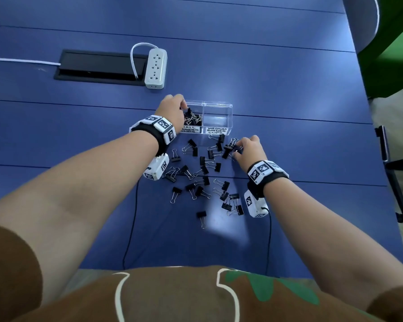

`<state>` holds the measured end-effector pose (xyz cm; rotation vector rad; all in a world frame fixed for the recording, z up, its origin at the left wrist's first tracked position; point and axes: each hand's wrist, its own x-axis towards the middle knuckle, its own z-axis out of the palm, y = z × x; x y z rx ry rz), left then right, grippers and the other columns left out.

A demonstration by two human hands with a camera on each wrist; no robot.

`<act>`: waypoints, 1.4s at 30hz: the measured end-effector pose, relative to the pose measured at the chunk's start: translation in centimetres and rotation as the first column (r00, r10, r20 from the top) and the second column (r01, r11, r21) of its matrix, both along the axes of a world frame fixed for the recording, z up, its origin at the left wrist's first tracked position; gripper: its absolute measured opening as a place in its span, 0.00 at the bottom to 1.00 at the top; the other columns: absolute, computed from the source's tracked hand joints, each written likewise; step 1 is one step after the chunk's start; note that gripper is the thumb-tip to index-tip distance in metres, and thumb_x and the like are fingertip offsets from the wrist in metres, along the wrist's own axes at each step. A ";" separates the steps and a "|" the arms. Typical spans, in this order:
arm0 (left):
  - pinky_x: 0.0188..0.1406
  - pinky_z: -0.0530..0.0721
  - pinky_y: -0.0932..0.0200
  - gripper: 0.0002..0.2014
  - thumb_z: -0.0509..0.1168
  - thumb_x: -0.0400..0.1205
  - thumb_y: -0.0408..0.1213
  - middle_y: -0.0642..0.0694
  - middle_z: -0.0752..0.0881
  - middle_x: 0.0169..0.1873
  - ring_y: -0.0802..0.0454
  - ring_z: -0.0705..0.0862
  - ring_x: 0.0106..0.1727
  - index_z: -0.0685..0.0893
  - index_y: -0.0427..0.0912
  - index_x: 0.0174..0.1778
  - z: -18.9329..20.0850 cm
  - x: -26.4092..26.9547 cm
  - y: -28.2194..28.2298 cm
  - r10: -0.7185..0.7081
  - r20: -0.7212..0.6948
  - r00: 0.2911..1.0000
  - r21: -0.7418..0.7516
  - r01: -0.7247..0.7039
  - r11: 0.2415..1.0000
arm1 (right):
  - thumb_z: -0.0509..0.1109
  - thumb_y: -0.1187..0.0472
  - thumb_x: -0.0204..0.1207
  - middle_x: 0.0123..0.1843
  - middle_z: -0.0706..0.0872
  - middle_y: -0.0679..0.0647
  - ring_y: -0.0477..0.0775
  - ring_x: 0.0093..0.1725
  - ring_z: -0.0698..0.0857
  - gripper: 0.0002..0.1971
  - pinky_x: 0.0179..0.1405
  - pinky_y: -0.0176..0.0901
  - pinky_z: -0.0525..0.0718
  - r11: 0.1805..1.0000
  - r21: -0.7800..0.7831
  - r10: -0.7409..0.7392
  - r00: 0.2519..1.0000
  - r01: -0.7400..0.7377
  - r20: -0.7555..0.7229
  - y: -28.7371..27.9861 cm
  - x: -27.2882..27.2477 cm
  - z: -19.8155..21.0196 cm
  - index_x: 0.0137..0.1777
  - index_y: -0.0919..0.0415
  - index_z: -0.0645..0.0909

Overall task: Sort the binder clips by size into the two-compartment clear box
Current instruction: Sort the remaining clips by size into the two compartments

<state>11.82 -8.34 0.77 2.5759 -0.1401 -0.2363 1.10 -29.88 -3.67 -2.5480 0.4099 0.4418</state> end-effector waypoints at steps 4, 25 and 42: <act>0.50 0.80 0.54 0.13 0.55 0.79 0.24 0.38 0.79 0.54 0.41 0.80 0.50 0.84 0.37 0.50 -0.3 -0.1 -0.2 -0.056 -0.049 0.997 0.030 0.058 0.998 | 0.67 0.63 0.77 0.60 0.74 0.63 0.67 0.46 0.82 0.09 0.47 0.48 0.80 0.998 -0.033 0.054 0.998 -0.054 0.013 0.2 0.0 0.0 0.50 0.69 0.81; 0.57 0.83 0.43 0.20 0.59 0.77 0.26 0.42 0.77 0.61 0.41 0.78 0.60 0.80 0.39 0.65 -5.6 -8.5 -3.9 -0.505 -0.132 0.853 0.048 0.515 0.856 | 0.72 0.61 0.74 0.58 0.75 0.61 0.61 0.52 0.81 0.11 0.57 0.50 0.82 0.990 0.035 0.135 0.989 -0.137 0.061 0.4 0.3 -1.0 0.54 0.64 0.82; 0.58 0.78 0.54 0.19 0.72 0.77 0.35 0.41 0.79 0.59 0.44 0.80 0.58 0.78 0.40 0.63 -4.7 -7.8 -1.0 -0.151 -0.233 0.961 -0.047 0.144 0.988 | 0.69 0.60 0.72 0.31 0.85 0.52 0.51 0.33 0.83 0.06 0.37 0.41 0.82 0.924 0.376 0.000 0.983 -0.070 0.185 5.5 8.7 6.0 0.42 0.61 0.87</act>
